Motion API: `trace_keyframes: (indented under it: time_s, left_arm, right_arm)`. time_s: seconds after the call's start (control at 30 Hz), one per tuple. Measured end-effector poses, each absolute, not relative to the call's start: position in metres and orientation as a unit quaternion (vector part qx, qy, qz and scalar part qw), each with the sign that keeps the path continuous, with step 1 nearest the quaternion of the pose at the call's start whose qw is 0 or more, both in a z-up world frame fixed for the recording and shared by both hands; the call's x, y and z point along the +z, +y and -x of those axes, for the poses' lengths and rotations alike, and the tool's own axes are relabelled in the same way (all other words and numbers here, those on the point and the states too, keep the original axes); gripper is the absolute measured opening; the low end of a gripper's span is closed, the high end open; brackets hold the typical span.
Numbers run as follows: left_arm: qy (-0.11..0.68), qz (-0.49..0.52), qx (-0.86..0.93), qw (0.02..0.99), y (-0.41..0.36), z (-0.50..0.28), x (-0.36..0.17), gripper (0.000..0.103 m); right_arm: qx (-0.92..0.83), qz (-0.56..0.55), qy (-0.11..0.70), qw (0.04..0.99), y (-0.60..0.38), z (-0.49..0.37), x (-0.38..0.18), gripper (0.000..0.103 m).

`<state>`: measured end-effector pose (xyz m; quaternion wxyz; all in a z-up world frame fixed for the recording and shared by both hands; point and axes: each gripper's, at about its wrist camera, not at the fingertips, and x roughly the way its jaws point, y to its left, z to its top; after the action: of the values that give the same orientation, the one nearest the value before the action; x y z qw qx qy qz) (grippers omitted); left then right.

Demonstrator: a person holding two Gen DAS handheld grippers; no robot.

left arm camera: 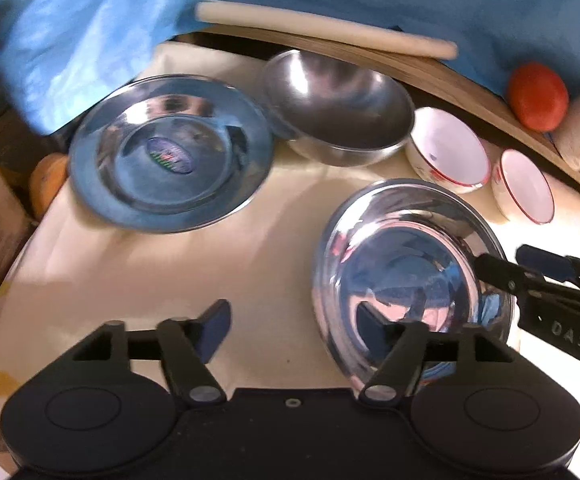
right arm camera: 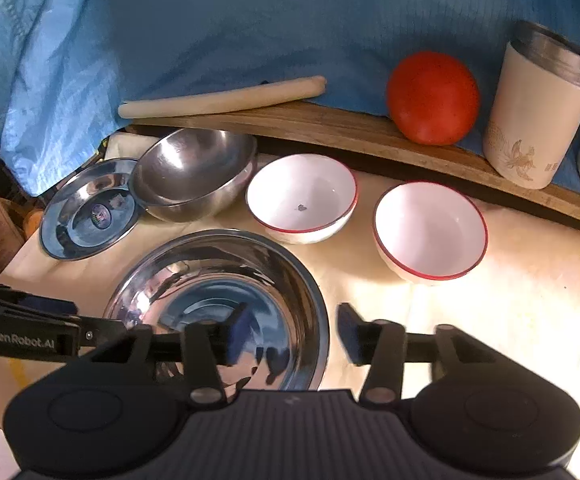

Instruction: Organize plates and bowls

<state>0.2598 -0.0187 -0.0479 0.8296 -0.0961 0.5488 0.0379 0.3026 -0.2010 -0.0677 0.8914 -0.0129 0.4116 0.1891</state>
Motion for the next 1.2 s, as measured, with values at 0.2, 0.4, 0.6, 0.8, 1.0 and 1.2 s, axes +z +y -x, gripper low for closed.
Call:
trace_keyframes:
  time_s: [0.2, 0.4, 0.6, 0.8, 1.0, 1.2]
  left_arm:
    - [0.533, 0.136, 0.079, 0.831, 0.001, -0.245, -0.042, 0.090]
    - [0.501, 0.169, 0.126, 0.840, 0.016, -0.227, -0.038, 0.098]
    - [0.441, 0.232, 0.182, 0.848, 0.030, -0.206, -0.037, 0.099]
    - [0.401, 0.314, 0.231, 0.829, 0.049, -0.194, -0.046, 0.100]
    - [0.389, 0.323, 0.245, 0.827, 0.055, -0.201, -0.049, 0.102]
    - [0.371, 0.330, 0.254, 0.830, 0.066, -0.211, -0.053, 0.102]
  right_arm:
    - [0.203, 0.018, 0.390, 0.898, -0.198, -0.291, -0.060, 0.087]
    - [0.221, 0.012, 0.376, 0.900, -0.195, -0.287, -0.053, 0.100]
    - [0.260, 0.015, 0.370, 0.892, -0.186, -0.288, -0.047, 0.100]
    - [0.312, 0.054, 0.348, 0.883, -0.165, -0.302, -0.028, 0.100]
    - [0.373, 0.095, 0.321, 0.866, -0.128, -0.330, -0.010, 0.100]
    - [0.425, 0.127, 0.310, 0.841, -0.082, -0.365, -0.008, 0.099]
